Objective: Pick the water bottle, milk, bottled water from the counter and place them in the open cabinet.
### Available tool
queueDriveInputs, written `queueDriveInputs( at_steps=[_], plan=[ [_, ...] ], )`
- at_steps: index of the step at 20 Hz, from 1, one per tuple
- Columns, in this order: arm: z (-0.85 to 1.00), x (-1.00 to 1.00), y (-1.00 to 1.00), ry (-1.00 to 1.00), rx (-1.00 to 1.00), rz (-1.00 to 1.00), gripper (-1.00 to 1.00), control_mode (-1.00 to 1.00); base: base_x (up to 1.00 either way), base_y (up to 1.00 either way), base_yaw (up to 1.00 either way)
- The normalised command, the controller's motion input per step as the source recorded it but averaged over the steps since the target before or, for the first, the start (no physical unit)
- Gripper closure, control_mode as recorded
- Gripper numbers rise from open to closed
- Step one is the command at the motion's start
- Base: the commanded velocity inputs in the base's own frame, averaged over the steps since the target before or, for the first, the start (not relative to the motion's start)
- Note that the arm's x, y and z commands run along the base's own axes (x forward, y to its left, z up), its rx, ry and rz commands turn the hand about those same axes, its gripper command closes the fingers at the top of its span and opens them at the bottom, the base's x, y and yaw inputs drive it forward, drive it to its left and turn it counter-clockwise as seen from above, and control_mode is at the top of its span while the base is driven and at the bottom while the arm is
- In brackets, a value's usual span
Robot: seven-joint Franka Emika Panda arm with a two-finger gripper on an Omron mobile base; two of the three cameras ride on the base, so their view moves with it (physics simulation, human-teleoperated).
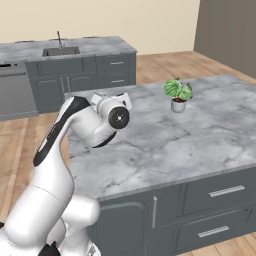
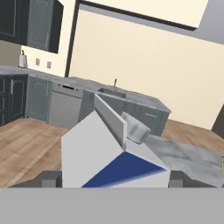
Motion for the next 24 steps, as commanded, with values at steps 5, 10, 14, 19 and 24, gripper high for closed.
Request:
queueDriveInputs(
  at_steps=[5,10,14,19,24],
  plan=[
    [0.00,-0.13,-0.02,-0.03,0.00,-0.02,1.00,1.00,-0.14,-0.03,-0.03],
    [0.00,0.00,0.00,0.00,0.00,0.00,1.00,1.00,-0.72,-0.19,-0.31],
    [0.00,0.00,0.00,0.00,0.00,0.00,1.00,1.00,-0.60,-0.17,-0.43],
    [0.00,0.00,0.00,0.00,0.00,0.00,1.00,1.00,-0.43,-0.03,-0.50],
    [0.00,0.00,0.00,0.00,0.00,0.00,1.00,1.00,-0.24,0.00,-0.51]
  ],
)
